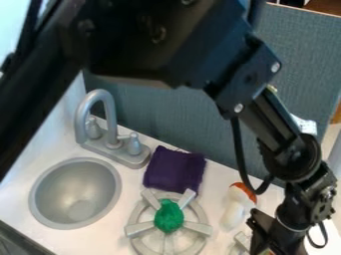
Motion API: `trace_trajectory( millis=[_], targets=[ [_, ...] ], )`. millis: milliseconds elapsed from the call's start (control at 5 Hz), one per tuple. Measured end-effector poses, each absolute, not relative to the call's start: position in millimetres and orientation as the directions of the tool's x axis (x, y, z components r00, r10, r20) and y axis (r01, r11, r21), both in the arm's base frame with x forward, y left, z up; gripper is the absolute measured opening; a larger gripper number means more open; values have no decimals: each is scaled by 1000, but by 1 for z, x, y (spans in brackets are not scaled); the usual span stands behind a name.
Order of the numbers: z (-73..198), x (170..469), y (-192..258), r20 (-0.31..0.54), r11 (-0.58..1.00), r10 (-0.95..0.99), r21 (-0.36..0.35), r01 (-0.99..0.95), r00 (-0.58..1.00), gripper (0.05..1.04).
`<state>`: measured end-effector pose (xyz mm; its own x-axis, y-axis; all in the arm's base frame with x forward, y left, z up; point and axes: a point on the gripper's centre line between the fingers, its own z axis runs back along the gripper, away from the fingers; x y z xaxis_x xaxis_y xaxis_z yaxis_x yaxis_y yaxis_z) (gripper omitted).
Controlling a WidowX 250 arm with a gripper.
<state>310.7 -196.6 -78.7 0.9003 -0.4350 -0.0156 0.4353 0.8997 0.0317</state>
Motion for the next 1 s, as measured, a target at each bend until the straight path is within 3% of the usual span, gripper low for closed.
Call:
trace_trajectory(
  millis=[400,600,800,1000],
  targets=[
    [-87,317,-210,22,890,-455,-30,455,890,617],
    [-90,321,-207,-20,904,-424,-58,423,905,921],
    [-90,318,-193,-39,924,-380,-59,378,924,1011],
    [-52,314,-174,65,942,-316,-96,321,946,1007]
  ],
)
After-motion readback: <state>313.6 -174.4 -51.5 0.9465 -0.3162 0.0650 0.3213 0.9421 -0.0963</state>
